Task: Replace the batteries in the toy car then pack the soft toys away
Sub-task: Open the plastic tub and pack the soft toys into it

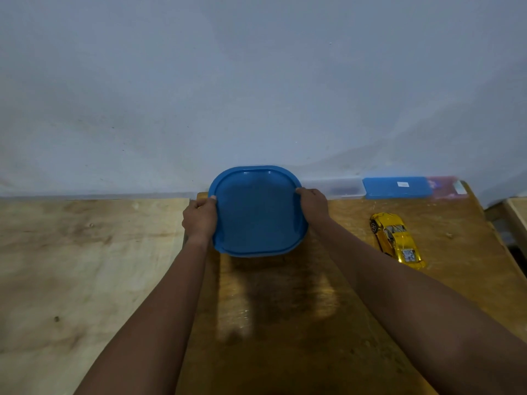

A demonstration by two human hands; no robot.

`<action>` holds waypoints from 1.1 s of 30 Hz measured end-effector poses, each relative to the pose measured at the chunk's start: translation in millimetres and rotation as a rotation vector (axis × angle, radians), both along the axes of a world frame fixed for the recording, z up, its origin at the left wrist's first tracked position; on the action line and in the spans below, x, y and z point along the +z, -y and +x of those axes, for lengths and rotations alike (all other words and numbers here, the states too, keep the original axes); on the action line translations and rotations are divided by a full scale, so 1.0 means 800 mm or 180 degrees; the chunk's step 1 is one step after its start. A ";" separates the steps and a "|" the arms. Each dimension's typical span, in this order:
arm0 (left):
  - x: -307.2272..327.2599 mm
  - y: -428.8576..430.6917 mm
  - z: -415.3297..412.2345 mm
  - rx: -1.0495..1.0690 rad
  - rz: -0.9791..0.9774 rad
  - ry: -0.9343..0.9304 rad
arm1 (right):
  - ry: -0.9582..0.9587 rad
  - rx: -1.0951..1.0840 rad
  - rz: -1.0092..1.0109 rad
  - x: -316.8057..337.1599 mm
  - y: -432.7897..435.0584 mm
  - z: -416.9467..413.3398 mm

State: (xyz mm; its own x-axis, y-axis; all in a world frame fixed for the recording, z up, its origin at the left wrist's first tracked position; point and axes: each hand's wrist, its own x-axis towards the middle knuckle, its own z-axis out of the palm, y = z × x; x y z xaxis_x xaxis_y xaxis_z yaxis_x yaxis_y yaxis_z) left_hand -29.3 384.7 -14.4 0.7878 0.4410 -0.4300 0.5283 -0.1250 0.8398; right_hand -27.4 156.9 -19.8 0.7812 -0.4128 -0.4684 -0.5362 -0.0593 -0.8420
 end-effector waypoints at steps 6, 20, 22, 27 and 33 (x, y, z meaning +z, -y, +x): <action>-0.008 -0.011 0.028 -0.0264 -0.0379 -0.0358 | -0.0116 -0.0057 0.0059 0.002 -0.005 0.011; -0.030 -0.011 0.040 -0.0507 -0.0426 -0.0148 | 0.0299 -0.0198 -0.0167 -0.022 -0.014 0.012; -0.030 -0.009 0.041 -0.0492 -0.0473 -0.0141 | 0.0332 -0.0197 -0.0071 -0.023 -0.013 0.013; -0.029 -0.009 0.043 -0.0448 -0.0482 -0.0146 | 0.0375 -0.0192 0.0134 -0.024 -0.011 0.015; -0.030 -0.004 0.041 -0.0422 -0.0332 -0.0022 | 0.0374 -0.0166 0.0117 -0.020 -0.011 0.017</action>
State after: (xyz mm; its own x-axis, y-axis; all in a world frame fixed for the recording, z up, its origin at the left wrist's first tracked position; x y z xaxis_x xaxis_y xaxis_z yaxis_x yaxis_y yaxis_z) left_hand 3.2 387.8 -38.5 0.8330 0.2861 -0.4736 0.5187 -0.1061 0.8483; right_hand -13.5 166.0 -36.1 0.8095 -0.4385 -0.3904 -0.4352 -0.0018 -0.9003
